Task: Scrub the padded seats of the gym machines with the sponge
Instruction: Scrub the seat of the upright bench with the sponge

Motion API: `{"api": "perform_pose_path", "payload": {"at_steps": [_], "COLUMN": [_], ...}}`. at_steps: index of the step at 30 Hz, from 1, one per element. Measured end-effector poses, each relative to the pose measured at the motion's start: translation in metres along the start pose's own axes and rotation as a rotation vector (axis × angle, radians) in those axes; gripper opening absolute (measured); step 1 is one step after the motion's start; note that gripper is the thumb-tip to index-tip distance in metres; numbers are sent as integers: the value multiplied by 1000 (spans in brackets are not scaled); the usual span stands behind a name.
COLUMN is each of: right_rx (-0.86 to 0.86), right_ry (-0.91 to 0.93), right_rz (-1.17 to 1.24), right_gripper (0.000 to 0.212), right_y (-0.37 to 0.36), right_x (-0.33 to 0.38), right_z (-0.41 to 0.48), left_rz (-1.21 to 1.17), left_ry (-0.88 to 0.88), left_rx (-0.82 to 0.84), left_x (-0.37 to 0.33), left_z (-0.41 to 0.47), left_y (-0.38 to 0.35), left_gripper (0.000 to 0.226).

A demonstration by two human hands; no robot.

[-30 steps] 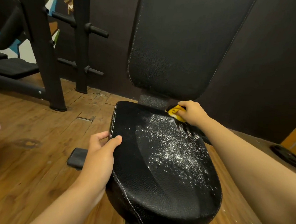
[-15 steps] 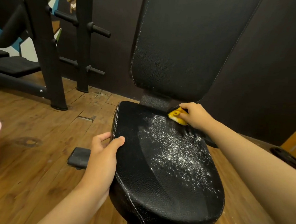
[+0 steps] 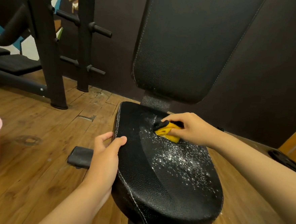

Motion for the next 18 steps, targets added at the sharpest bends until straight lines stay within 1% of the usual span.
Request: {"api": "perform_pose_path", "payload": {"at_steps": [1,3,7,9,11,13,15,18], "right_rx": [-4,-66,-199,-224,-230,-235,-192,-92], "right_ry": [-5,-61,-337,-407,-363,-224,-73,77], "right_rz": [-26,-72,-152,-147,-80,-18,17,33], "right_gripper": [28,27,28,32,34,29,24,29], "right_y": [1,1,-7,-11,-13,-9,-6,-3], "right_x": [-4,-22,-79,-83,-63,-21,23,68], "right_z": [3,18,64,80,88,80,58,19], "left_rz": [-6,-20,-36,-39,-42,-44,-45,-31], "left_ry": [-5,-10,6,6,12,15,10,10], "left_rx": [-4,-13,2,8,11,11,4,7], "left_x": [0,0,1,1,2,2,3,2], "left_z": [0,1,3,4,5,6,7,7], "left_y": [1,1,0,1,1,1,3,2], "left_gripper": [38,38,36,35,35,35,34,37]}}
Point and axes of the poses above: each hand's wrist, its own z-axis towards the middle knuckle, its own y-axis out of the back of the hand, x = y × z, the point moved 8 cm from there along z, towards the middle knuckle, and after that the axes turned 14 degrees about -z, right-handed, at the moved point
